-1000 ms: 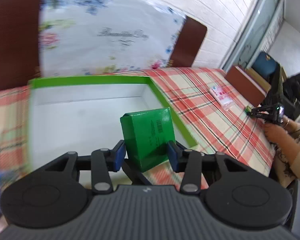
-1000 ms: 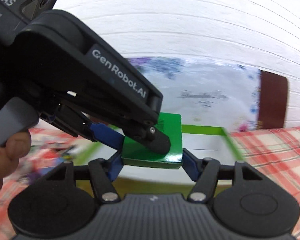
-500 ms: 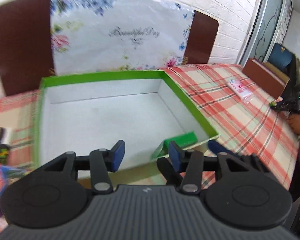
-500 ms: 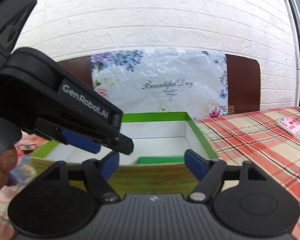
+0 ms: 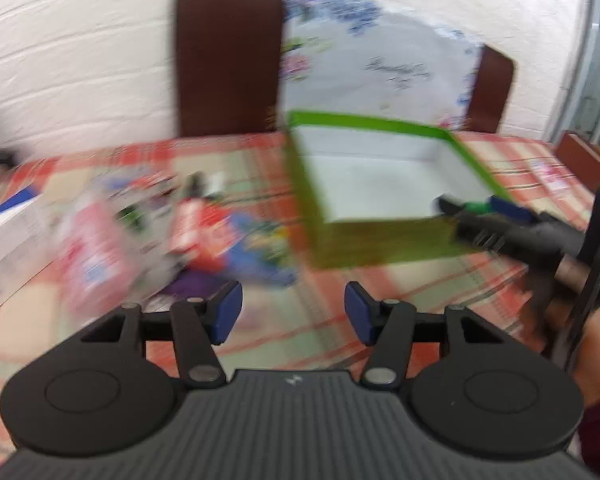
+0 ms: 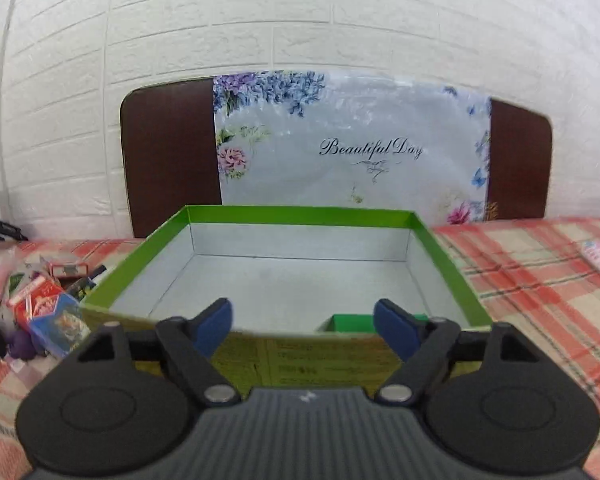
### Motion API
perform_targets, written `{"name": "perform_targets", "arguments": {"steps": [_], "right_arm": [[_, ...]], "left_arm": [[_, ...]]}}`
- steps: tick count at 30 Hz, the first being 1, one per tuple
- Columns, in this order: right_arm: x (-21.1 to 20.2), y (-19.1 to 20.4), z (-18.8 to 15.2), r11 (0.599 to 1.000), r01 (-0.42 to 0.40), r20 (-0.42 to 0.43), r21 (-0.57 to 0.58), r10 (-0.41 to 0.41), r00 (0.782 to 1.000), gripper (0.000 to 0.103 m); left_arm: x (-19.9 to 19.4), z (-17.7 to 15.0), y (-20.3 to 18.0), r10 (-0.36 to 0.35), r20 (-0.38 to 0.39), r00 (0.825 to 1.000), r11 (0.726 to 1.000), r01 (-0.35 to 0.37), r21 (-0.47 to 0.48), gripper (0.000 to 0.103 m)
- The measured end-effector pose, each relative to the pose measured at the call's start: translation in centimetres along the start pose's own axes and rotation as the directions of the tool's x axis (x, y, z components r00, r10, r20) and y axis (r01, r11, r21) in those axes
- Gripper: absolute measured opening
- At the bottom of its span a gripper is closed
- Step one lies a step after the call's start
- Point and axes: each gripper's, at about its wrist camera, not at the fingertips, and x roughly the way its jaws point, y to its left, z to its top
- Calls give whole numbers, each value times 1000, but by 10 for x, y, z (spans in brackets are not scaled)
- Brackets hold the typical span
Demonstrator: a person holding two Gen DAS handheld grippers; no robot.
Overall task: Organize objects
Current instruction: 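Move the right gripper back to the clear bag roll and grasp it, then carry the clear bag roll with the right gripper and release it into the box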
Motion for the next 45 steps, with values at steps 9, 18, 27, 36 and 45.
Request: {"name": "perform_targets", "arguments": {"steps": [9,18,27,36,45], "right_arm": [[-54,79,-17,964,-259,60,-61,263,963,78],[-37,202,-23,848,-475,-105,-236,464,880,66],[10,274,-19,810,-522,-221,-266,476,851,28],[-52,259,-18,704,-690,-257,-170,644,720,4],[-111,184,-64,779,-618,-331,-107,558,761,11]], "left_arm": [[-18,-53,117,226,-60,972,954,-233,-189,59],[-33,-65,164,160,-33,987,919,-161,-359,59],[-34,-53,199,62,23,998,866,-42,-498,59],[-59,-70,221,68,33,997,818,-37,-574,59],[-75,-72,186,-77,55,996,861,94,-500,59]]}}
